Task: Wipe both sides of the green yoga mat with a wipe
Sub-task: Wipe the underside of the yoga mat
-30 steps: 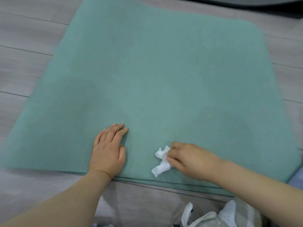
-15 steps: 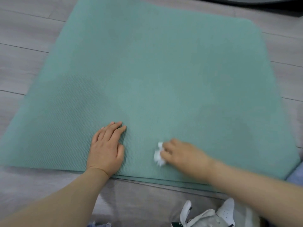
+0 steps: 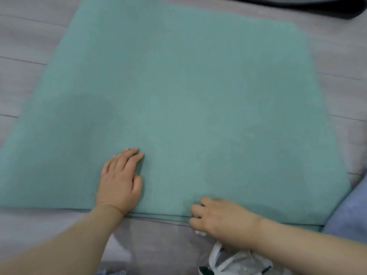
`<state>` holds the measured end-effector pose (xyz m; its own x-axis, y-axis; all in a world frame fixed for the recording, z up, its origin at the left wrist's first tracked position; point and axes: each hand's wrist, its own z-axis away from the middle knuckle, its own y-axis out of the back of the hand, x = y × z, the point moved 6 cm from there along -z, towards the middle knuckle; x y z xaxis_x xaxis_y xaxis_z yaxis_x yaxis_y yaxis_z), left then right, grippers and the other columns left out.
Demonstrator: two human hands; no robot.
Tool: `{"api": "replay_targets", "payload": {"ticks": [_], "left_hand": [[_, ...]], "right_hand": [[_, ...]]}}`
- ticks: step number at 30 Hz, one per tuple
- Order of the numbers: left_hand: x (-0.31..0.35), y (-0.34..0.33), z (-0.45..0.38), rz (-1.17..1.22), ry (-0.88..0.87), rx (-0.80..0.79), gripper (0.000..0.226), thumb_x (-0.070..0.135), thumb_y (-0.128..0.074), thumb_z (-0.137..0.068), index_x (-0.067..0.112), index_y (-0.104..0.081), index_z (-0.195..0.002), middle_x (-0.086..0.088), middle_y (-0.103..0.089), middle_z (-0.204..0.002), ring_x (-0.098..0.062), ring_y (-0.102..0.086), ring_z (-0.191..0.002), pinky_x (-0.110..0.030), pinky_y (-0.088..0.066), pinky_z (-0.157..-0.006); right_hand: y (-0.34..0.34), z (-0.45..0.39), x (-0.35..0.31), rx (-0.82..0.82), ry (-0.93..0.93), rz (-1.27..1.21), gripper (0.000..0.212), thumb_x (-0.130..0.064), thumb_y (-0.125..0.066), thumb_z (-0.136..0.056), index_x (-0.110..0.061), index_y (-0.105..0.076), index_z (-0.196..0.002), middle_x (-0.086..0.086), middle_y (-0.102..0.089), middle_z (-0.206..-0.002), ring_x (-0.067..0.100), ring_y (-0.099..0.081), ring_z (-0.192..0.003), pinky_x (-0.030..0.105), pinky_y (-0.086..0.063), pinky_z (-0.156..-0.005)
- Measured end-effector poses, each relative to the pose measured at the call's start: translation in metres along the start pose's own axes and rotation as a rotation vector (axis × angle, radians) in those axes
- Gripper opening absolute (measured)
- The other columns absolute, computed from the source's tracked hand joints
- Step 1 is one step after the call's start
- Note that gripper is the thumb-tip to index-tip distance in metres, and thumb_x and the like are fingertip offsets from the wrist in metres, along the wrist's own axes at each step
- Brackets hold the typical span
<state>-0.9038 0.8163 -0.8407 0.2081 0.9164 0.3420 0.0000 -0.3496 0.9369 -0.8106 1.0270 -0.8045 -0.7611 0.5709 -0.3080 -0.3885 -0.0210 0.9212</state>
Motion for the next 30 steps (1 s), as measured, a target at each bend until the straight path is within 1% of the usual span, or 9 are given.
{"api": "replay_targets", "payload": {"ticks": [3, 7, 10, 17, 21, 23, 26, 28, 30], "left_hand": [[0.001, 0.000, 0.001, -0.008, -0.004, 0.008, 0.057, 0.023, -0.035, -0.076, 0.013, -0.062, -0.126, -0.002, -0.056, -0.137, -0.020, -0.044, -0.131, -0.041, -0.029, -0.111], [0.001, 0.001, 0.001, -0.006, -0.002, 0.014, 0.057, 0.022, -0.035, -0.076, 0.013, -0.062, -0.126, -0.002, -0.056, -0.137, -0.020, -0.043, -0.130, -0.042, -0.029, -0.110], [0.001, 0.000, 0.002, -0.018, -0.007, 0.011, 0.057, 0.022, -0.036, -0.077, 0.012, -0.061, -0.126, -0.003, -0.056, -0.138, -0.020, -0.043, -0.130, -0.040, -0.028, -0.110], [0.000, 0.000, 0.001, -0.006, -0.001, 0.015, 0.057, 0.022, -0.036, -0.076, 0.013, -0.062, -0.125, -0.003, -0.057, -0.137, -0.020, -0.044, -0.129, -0.039, -0.027, -0.110], [0.001, 0.000, 0.002, -0.017, -0.004, 0.010, 0.057, 0.022, -0.036, -0.077, 0.012, -0.062, -0.126, -0.003, -0.056, -0.137, -0.020, -0.043, -0.130, -0.041, -0.028, -0.111], [0.001, 0.000, 0.001, -0.019, -0.002, 0.000, 0.057, 0.023, -0.036, -0.077, 0.012, -0.061, -0.126, -0.002, -0.056, -0.137, -0.021, -0.044, -0.130, -0.041, -0.028, -0.111], [0.000, -0.001, 0.001, -0.023, 0.003, -0.011, 0.057, 0.023, -0.036, -0.076, 0.013, -0.061, -0.127, -0.002, -0.055, -0.138, -0.022, -0.045, -0.130, -0.043, -0.029, -0.111], [0.000, -0.001, 0.002, -0.026, 0.001, -0.014, 0.057, 0.023, -0.036, -0.076, 0.013, -0.061, -0.127, -0.002, -0.055, -0.138, -0.022, -0.045, -0.130, -0.042, -0.029, -0.111], [0.000, 0.000, 0.001, -0.022, 0.003, -0.009, 0.057, 0.023, -0.036, -0.076, 0.013, -0.061, -0.127, -0.002, -0.055, -0.138, -0.022, -0.045, -0.131, -0.042, -0.029, -0.111]], "right_hand": [[0.016, -0.026, 0.059, 0.030, -0.014, 0.022, 0.021, -0.013, -0.064, -0.071, -0.021, -0.049, -0.084, 0.002, -0.054, -0.085, 0.024, -0.055, -0.072, 0.026, -0.037, -0.050], [0.072, -0.046, 0.247, 0.343, -0.704, -0.017, 0.015, -0.019, -0.062, -0.082, -0.007, -0.061, -0.090, 0.021, -0.059, -0.099, 0.039, -0.059, -0.092, 0.038, -0.043, -0.072], [0.079, -0.030, 0.288, 0.477, -1.104, -0.106, 0.018, -0.024, -0.062, -0.086, -0.007, -0.060, -0.091, 0.021, -0.057, -0.105, 0.038, -0.057, -0.094, 0.035, -0.042, -0.076], [0.008, -0.003, 0.054, 0.108, -0.290, -0.183, 0.014, -0.014, -0.061, -0.073, -0.020, -0.053, -0.083, 0.004, -0.052, -0.089, 0.027, -0.054, -0.077, 0.033, -0.047, -0.060], [0.013, 0.004, 0.074, -0.067, 0.050, -0.114, 0.010, -0.022, -0.050, -0.086, -0.015, -0.056, -0.084, 0.008, -0.055, -0.089, 0.027, -0.051, -0.079, 0.035, -0.042, -0.068], [0.037, -0.021, 0.147, 0.128, -0.058, 0.004, 0.011, -0.022, -0.055, -0.082, -0.012, -0.060, -0.080, 0.012, -0.056, -0.084, 0.031, -0.055, -0.075, 0.036, -0.043, -0.066], [0.066, -0.032, 0.250, 0.359, -0.555, 0.075, 0.018, -0.021, -0.051, -0.081, -0.008, -0.061, -0.086, 0.018, -0.056, -0.093, 0.039, -0.057, -0.084, 0.041, -0.046, -0.069], [0.068, -0.020, 0.279, 0.462, -0.923, -0.021, 0.012, -0.013, -0.054, -0.082, -0.007, -0.060, -0.090, 0.018, -0.055, -0.099, 0.038, -0.054, -0.091, 0.036, -0.039, -0.071], [0.065, -0.020, 0.258, 0.531, -0.995, -0.086, 0.010, -0.012, -0.053, -0.081, -0.006, -0.059, -0.087, 0.018, -0.056, -0.096, 0.037, -0.054, -0.086, 0.035, -0.037, -0.067]]}}
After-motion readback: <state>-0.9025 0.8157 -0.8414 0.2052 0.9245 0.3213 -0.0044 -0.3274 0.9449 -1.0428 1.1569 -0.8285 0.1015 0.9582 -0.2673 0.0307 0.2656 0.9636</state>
